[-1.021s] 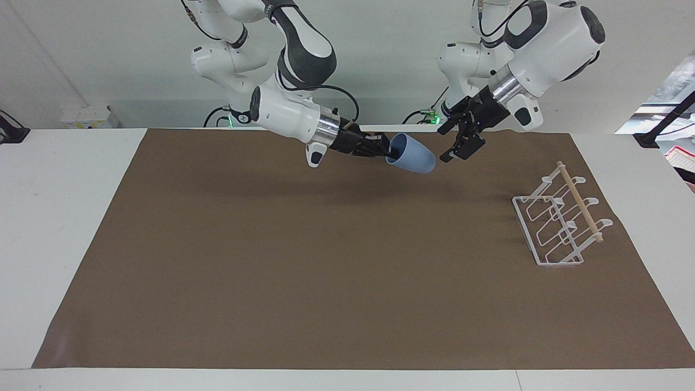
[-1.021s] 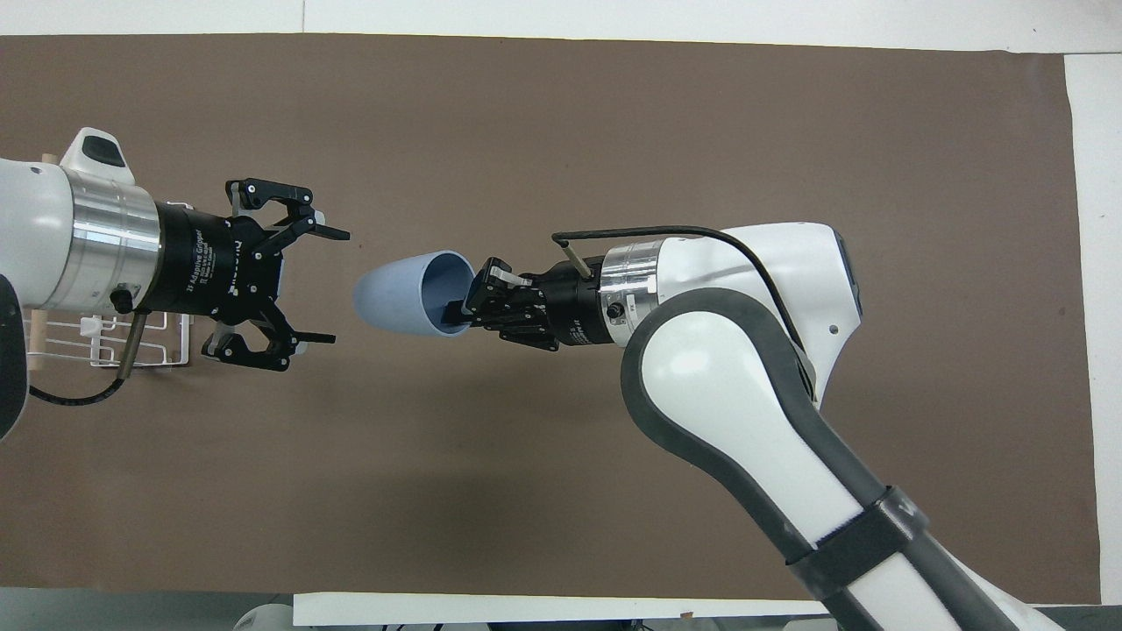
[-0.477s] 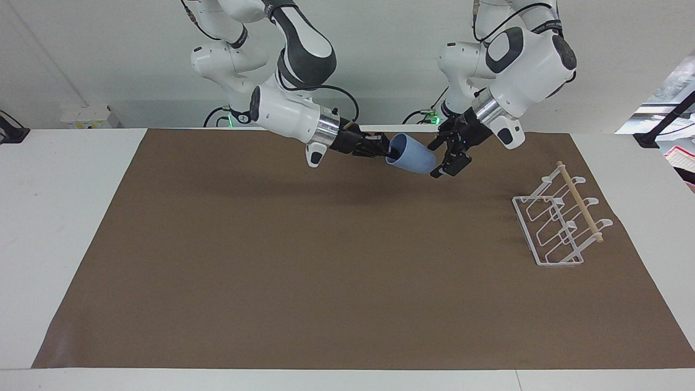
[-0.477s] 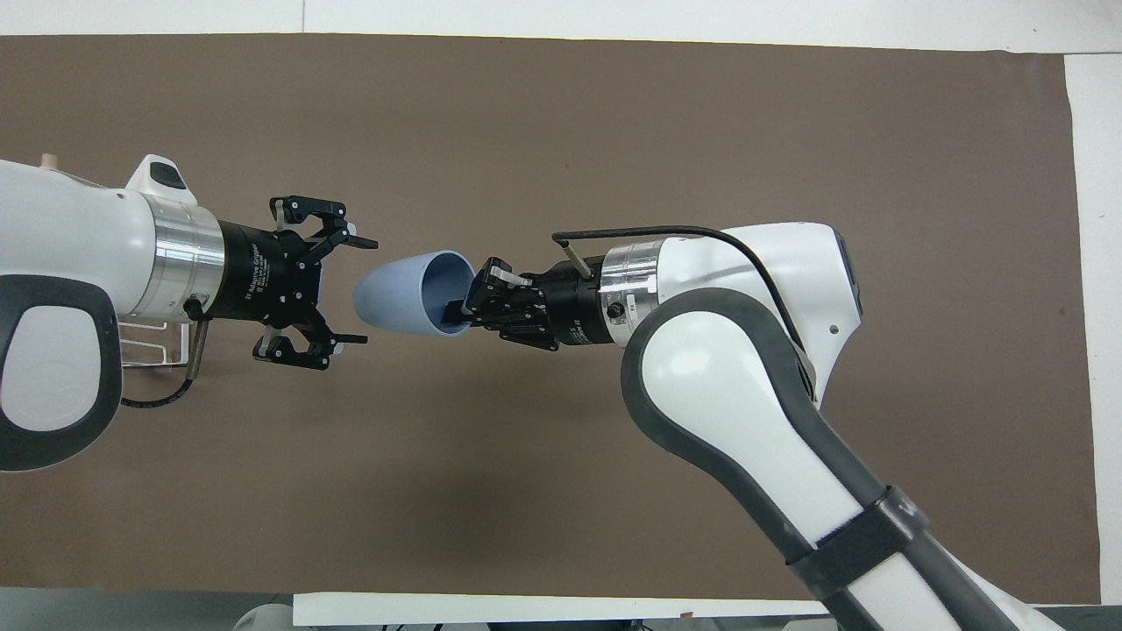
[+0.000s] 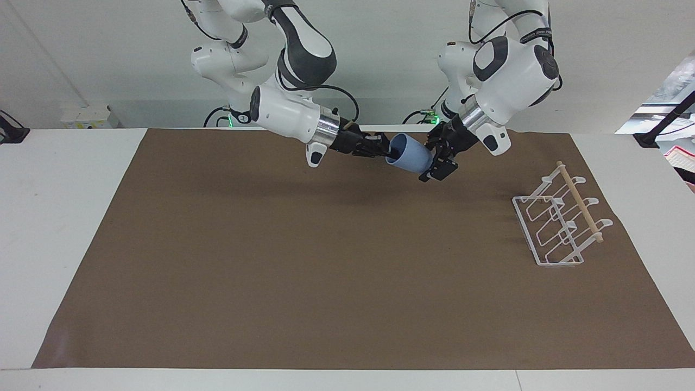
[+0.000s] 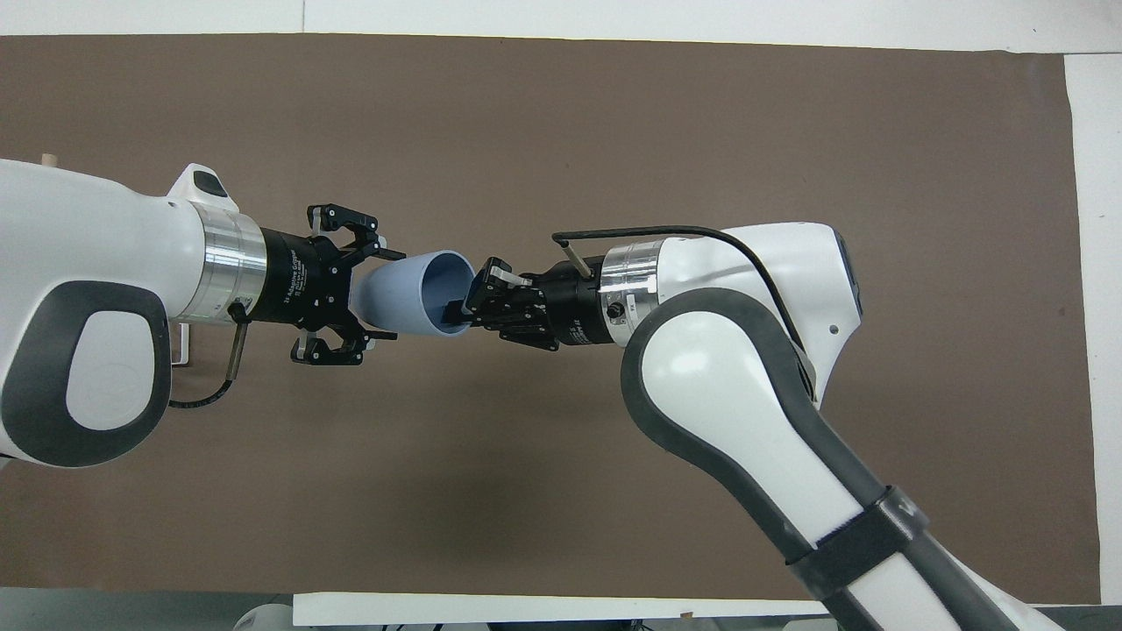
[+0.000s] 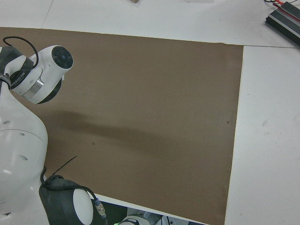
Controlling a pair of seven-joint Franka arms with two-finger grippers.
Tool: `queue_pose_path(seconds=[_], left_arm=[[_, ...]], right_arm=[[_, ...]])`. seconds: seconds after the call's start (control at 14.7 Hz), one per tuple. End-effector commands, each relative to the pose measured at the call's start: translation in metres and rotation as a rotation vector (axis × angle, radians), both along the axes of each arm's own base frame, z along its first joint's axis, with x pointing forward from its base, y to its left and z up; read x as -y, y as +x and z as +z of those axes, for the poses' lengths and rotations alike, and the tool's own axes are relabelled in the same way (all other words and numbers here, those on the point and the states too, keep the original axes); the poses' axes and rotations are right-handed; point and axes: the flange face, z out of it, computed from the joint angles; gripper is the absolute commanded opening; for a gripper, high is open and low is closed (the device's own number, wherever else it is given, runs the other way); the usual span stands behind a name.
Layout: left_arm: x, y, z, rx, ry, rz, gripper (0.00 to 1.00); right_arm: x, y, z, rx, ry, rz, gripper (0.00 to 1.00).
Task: Hang cup on cup holder
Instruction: 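Move the open left gripper onto the cup's base held by the right gripper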
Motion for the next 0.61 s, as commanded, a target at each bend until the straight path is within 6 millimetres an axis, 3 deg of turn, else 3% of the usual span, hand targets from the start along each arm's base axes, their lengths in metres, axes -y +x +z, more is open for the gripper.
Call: queue_pose_path(seconds=[0.0, 0.07, 0.14, 0.2, 0.27, 0.41, 0.54], left_arm=[[0.005, -0.004, -0.001, 0.006, -0.003, -0.005, 0.0], [0.005, -0.004, 0.0, 0.007, -0.004, -0.005, 0.0], [0.005, -0.004, 0.0, 0.005, -0.003, -0.002, 0.0], [0.004, -0.003, -0.001, 0.001, -0.003, -0.003, 0.0], [0.004, -0.003, 0.0, 0.001, -0.002, -0.003, 0.0], [0.001, 0.0, 0.008, 0.007, -0.003, -0.002, 0.0], [-0.002, 0.006, 0.016, 0.023, 0.057, -0.037, 0.0]], right_arm=[[0.001, -0.003, 0.003, 0.008, 0.001, -0.004, 0.0], [0.001, -0.003, 0.003, 0.0, 0.0, -0.009, 0.01], [0.001, -0.003, 0.003, -0.002, 0.001, -0.01, 0.17], [0.001, -0.002, 0.003, 0.005, 0.0, -0.012, 0.85], [0.003, 0.0, 0.003, 0.007, -0.003, -0.026, 0.99], [0.012, 0.008, 0.008, 0.016, 0.003, -0.038, 1.0], [0.037, 0.03, 0.021, 0.085, -0.042, -0.012, 1.0]])
